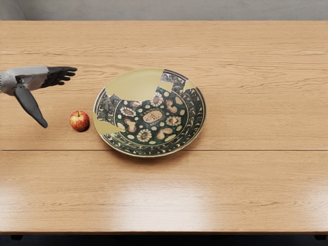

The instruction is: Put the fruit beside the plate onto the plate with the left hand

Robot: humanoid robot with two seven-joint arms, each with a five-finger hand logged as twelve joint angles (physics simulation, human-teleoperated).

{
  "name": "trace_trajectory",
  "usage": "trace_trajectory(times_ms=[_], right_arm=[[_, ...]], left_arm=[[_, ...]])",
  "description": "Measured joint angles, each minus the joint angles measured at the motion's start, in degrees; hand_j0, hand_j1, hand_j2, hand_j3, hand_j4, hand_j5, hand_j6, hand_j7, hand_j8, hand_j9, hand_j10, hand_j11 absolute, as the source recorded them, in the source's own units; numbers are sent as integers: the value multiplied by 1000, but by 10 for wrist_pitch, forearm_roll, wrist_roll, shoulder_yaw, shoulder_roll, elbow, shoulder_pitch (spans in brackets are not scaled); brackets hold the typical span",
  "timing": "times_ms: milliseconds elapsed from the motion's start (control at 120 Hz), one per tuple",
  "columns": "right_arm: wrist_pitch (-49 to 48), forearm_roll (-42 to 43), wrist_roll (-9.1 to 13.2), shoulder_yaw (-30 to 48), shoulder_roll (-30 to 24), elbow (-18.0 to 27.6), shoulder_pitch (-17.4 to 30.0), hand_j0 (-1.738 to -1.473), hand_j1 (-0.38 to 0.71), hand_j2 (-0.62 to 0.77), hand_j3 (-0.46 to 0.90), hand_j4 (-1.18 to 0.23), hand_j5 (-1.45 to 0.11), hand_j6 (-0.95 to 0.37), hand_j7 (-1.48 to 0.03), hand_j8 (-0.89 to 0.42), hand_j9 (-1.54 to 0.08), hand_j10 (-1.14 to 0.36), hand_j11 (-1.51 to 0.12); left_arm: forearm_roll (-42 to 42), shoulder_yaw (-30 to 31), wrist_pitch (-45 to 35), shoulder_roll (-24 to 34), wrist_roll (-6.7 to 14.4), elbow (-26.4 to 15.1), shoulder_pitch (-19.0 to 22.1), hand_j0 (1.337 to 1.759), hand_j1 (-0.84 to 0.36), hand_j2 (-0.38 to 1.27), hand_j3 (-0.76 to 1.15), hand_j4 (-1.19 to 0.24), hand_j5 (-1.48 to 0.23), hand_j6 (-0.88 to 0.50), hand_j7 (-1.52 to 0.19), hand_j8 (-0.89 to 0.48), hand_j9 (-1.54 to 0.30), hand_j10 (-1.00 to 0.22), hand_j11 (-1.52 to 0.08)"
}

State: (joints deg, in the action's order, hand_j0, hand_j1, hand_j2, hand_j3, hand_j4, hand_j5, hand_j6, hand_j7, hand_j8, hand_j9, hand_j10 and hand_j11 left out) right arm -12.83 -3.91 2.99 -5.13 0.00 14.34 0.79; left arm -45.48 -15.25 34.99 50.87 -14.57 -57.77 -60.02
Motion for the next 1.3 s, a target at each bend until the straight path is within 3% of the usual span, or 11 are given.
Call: trace_trajectory(times_ms=[117,150,217,317,458,525,658,750,850,1008,1300], right_arm=[[0,-1,0,2,0,0,0,-1658,-333,-3,0,-13,-17,-13,-17,-13,-17,-13,-17],[0,-1,0,4,0,0,0,-1658,-333,-3,0,-13,-17,-13,-17,-13,-17,-13,-17],[0,-1,0,5,0,0,0,-1658,-333,-3,0,-13,-17,-13,-17,-13,-17,-13,-17],[0,-1,0,6,0,0,-1,-1658,-333,-3,0,-13,-17,-13,-17,-13,-17,-13,-17],[0,-1,0,6,0,0,-2,-1658,-333,-3,0,-13,-17,-13,-17,-13,-17,-13,-17],[0,-1,0,6,0,0,-2,-1658,-334,-3,0,-13,-17,-12,-17,-12,-17,-13,-17],[0,-1,0,6,0,0,-2,-1658,-333,-3,0,-13,-17,-13,-17,-13,-17,-13,-17],[0,-1,0,6,0,-1,-2,-1658,-333,-3,0,-13,-17,-13,-17,-13,-17,-13,-17],[0,-1,0,6,0,-1,-2,-1658,-333,-3,0,-13,-17,-13,-17,-13,-17,-13,-17],[0,-1,0,6,0,-1,-2,-1658,-333,-3,0,-13,-17,-13,-17,-13,-17,-13,-17],[0,-1,0,5,0,-1,-2,-1658,-333,-3,0,-13,-17,-12,-17,-13,-17,-13,-17]], left_arm=[[6,1,0,-4,2,-1,-3,1658,349,3,0,-5,-1,-6,0,-5,0,-4,0],[7,1,0,-7,15,-1,-8,1658,349,3,0,-5,-1,-6,0,-5,0,-4,0],[8,-1,0,-24,79,-2,-25,1658,349,3,0,-5,-1,-6,0,-6,0,-4,0],[9,-3,0,-32,195,-7,-44,1658,349,2,0,-5,-1,-6,0,-5,0,-4,0],[7,-8,0,-25,343,-58,-53,1658,349,1,0,-5,-1,-6,0,-5,0,-4,0],[-3,-10,0,-25,387,-92,-68,1658,349,1,0,-5,-1,-6,0,-6,0,-4,0],[-46,-10,0,-31,443,-131,-68,1658,349,1,0,-5,-1,-6,0,-5,0,-4,0],[-81,-11,-1,-35,473,-158,-69,1658,349,1,0,-5,-1,-6,0,-6,0,-4,0],[-101,-12,-43,-26,487,-201,-69,1658,349,1,0,-5,-1,-7,0,-6,0,-4,0],[-127,-12,-114,-44,494,-241,-66,1658,349,1,0,-5,-1,-7,0,-6,0,-5,0],[-118,-11,-201,-74,496,-252,-50,1658,342,3,0,-11,-9,-13,-9,-13,-8,-11,-8]])
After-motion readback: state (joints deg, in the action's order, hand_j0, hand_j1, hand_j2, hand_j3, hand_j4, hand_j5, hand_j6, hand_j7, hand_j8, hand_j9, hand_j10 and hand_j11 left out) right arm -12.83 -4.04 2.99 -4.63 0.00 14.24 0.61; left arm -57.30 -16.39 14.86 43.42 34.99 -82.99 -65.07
